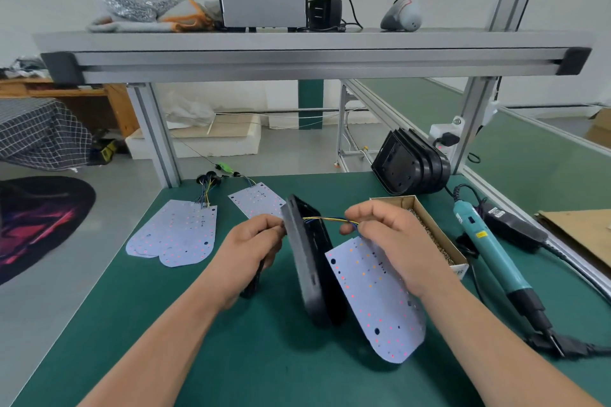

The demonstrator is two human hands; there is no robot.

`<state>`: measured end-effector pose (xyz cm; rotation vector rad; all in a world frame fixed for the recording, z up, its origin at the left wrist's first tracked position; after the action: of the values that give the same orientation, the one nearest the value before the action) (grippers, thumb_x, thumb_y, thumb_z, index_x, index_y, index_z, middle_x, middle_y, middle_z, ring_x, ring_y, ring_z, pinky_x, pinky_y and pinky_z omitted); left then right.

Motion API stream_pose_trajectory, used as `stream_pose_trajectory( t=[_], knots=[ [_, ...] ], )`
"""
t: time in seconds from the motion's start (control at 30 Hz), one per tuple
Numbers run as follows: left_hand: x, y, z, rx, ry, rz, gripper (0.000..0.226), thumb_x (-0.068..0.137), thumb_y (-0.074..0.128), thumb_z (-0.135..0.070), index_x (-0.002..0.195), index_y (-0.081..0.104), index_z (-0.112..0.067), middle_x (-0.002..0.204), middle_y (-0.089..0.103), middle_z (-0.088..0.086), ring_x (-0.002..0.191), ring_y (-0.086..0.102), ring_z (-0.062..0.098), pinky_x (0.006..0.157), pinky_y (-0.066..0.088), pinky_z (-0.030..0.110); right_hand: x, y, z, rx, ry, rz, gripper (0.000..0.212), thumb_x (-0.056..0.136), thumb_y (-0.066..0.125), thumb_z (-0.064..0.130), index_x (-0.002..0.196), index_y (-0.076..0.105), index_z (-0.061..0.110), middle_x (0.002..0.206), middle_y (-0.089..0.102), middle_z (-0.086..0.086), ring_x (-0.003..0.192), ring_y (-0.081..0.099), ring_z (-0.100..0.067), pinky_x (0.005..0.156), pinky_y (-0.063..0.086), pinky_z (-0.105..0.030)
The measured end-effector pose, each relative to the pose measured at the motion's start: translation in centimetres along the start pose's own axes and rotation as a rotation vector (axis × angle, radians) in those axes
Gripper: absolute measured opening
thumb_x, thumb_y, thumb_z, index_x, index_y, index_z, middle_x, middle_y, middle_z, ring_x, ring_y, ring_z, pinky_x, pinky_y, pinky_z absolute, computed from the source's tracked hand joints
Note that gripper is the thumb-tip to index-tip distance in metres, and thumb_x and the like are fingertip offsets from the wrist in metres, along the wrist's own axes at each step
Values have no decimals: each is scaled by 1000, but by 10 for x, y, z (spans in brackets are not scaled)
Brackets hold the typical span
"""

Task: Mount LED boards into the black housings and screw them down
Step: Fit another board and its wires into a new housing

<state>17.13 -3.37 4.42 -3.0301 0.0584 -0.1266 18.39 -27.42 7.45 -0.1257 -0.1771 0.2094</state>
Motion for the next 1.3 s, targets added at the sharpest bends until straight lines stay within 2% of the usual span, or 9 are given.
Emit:
stream_pose_trajectory(
  t=[0.2,0.33,0.43,0.63,0.77,0.9,1.07,1.2,1.3],
  knots=[
    [1,3,2,-98,-19,48,33,90,55,-26,112,68,-4,88,53,13,78,38,29,68,32,39,4,9,15,-213,-74,24,36,93,48,18,100,73,43,75,65,8,57,42,-17,47,35,-26],
    [-2,4,-1,-151,-18,35,38,89,56,-24,117,64,1,96,55,15,88,42,30,80,30,47,6,21,32,-499,-174,12,13,96,61,48,98,69,38,70,62,15,65,54,-3,64,44,-26],
    [-5,6,-5,-178,-20,30,35,90,54,-25,113,64,0,98,57,13,92,46,29,83,34,46,3,34,55,-810,-319,-23,13,98,64,42,106,71,35,87,69,13,87,61,-5,81,49,-33],
    [-10,6,-12,-210,67,63,55,96,63,-61,108,65,-8,99,67,10,92,61,25,82,49,39,0,61,65,-992,-411,-39,47,95,53,71,110,68,29,86,66,13,87,61,-16,84,44,-41],
    [-14,8,-18,-213,85,96,64,95,66,-61,118,59,-2,105,66,20,99,60,26,88,47,40,5,62,71,-988,-405,-67,57,89,46,82,95,61,28,66,42,19,74,48,-14,79,37,-40],
    [-14,8,-16,-280,59,100,76,92,71,-56,127,47,8,114,61,33,105,56,35,95,40,53,8,71,72,-1055,-405,-15,62,89,38,83,98,66,29,78,62,11,82,56,-17,82,40,-39],
    [-15,11,-17,-268,65,124,109,68,86,-72,128,50,12,93,57,20,77,54,27,66,44,34,15,74,59,-683,-332,88,23,95,71,50,111,76,34,81,67,17,82,60,-4,83,49,-37],
    [-14,14,-15,-369,46,137,93,77,81,-53,142,48,5,124,60,41,108,58,42,93,42,55,21,70,48,-412,-241,150,10,89,83,34,94,75,30,65,62,15,60,51,-2,65,44,-28],
    [-13,17,-15,-333,57,187,73,90,65,-41,152,47,-6,145,61,28,135,57,47,114,42,63,20,72,49,-395,-262,160,13,89,84,33,91,72,30,76,70,13,70,61,-6,69,49,-27]
  ],
)
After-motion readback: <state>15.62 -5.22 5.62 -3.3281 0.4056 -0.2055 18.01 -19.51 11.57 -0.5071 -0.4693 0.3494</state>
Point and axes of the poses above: each hand's wrist, its own x-axis towards the middle knuckle, its own y-axis out of the palm, z = x × y, the point moved 9 cm from there along x, towards the middle knuckle
